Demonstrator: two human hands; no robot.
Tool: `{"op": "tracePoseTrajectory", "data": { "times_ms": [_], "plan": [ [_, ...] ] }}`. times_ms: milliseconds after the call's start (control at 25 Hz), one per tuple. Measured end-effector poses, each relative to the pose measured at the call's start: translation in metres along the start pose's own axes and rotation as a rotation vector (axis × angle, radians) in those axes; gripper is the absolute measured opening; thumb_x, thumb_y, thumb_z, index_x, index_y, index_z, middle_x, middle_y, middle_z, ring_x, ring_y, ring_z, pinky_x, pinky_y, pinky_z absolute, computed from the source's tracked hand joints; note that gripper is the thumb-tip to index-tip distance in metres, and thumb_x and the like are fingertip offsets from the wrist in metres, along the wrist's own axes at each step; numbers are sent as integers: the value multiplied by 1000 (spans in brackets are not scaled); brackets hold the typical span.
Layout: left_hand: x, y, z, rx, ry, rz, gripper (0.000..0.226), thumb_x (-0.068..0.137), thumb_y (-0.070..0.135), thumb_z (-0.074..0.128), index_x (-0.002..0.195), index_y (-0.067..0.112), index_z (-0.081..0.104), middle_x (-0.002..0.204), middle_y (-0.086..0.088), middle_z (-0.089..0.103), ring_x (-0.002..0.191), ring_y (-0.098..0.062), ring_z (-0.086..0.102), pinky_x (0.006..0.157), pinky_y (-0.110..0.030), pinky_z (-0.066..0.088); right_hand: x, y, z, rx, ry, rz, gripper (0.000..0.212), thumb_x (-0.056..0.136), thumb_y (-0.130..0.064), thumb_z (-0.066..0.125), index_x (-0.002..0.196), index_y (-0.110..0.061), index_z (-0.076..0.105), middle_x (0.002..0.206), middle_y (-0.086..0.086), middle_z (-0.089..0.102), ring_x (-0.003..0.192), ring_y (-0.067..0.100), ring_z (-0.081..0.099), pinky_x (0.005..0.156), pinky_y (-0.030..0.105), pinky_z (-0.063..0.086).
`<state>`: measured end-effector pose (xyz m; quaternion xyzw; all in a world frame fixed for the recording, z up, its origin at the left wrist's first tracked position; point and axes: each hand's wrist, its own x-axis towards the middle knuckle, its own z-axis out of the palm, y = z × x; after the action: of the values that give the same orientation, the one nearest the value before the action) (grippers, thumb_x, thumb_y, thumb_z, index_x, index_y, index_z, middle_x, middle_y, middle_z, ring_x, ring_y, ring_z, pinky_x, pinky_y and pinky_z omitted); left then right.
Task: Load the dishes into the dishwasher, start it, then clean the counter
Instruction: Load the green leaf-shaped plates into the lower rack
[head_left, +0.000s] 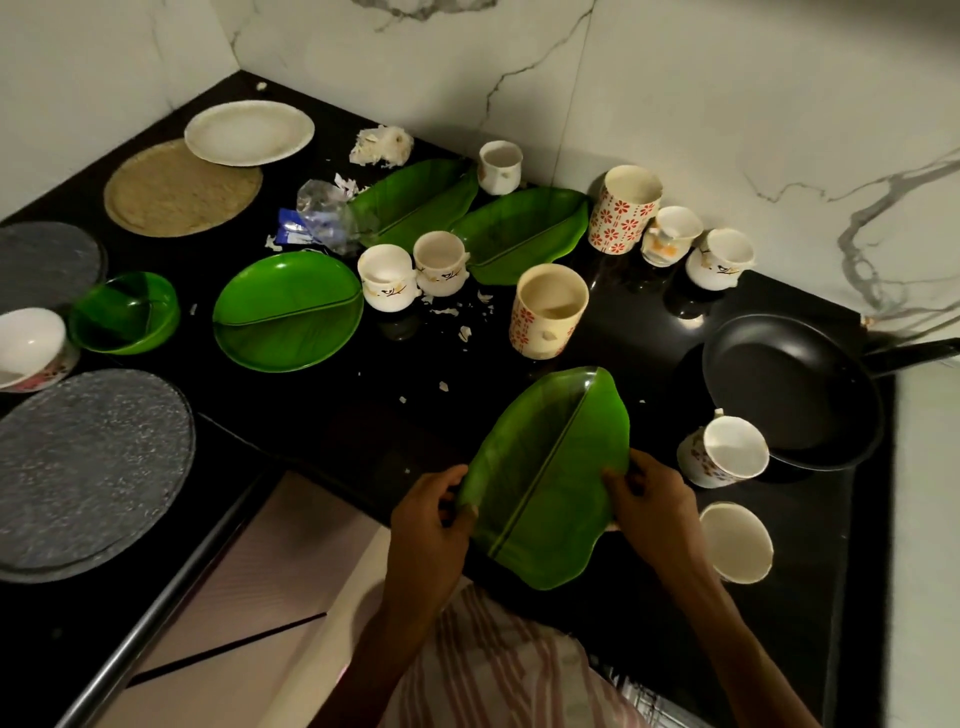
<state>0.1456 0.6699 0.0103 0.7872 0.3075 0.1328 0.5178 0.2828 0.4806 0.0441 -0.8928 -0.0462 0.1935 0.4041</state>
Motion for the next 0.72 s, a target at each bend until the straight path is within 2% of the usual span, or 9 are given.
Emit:
{"op": "tracePoseTrajectory", "data": {
  "times_ms": [40,160,320,440,520,600,680,720],
  "plan": [
    [1,-2,1,-3,2,0,38,81,0,70,117,12,66,105,2,65,92,-10,64,76,-19,53,1,-3,0,-95,20,-26,21,95,-20,59,115,-12,63,88,2,68,83,22,67,69,29,54],
    [3,-6,4,-3,2,21,38,80,2,72,117,12,66,103,1,65,90,-12,64,77,-26,55,3,-13,2,-281,23,-44,33,96,-28,56,123,-9,52,97,15,68,88,35,67,76,44,54],
    [6,-7,4,4,3,41,38,80,5,73,116,14,67,100,6,63,87,-3,63,75,-18,54,2,-22,2,-352,12,-15,30,96,-27,55,118,-8,45,92,19,67,81,37,66,69,39,49],
    [10,-4,4,-24,-48,-5,36,79,5,74,112,17,67,97,12,63,85,1,62,70,-11,51,2,-23,0,-366,-9,9,31,96,-27,55,120,-12,42,91,17,68,78,33,67,66,36,47],
    [20,2,1,-47,-81,-29,30,80,5,74,108,16,68,94,12,65,82,0,63,69,-10,49,-1,-23,-1,-356,-17,20,35,95,-27,56,125,-15,42,92,15,68,79,33,67,69,40,51],
    [43,15,-5,-81,-70,-28,24,82,7,72,105,15,68,91,8,67,78,-4,64,71,-12,49,-10,-22,-4,-326,13,-25,38,94,-27,58,128,-18,43,89,11,69,78,30,68,73,43,54],
    [85,32,-10,-116,-34,-73,18,84,11,70,102,16,69,87,3,69,78,-8,65,73,-16,51,-23,-22,-5,-267,48,-78,41,93,-24,61,131,-19,46,80,1,69,69,18,66,69,39,55],
    [115,35,-9,-135,-17,-128,11,84,15,69,95,18,70,85,0,70,78,-13,67,76,-22,53,-31,-22,-5,-223,55,-96,43,92,-22,63,132,-18,47,75,-3,68,64,13,65,65,37,55]
  ]
}}
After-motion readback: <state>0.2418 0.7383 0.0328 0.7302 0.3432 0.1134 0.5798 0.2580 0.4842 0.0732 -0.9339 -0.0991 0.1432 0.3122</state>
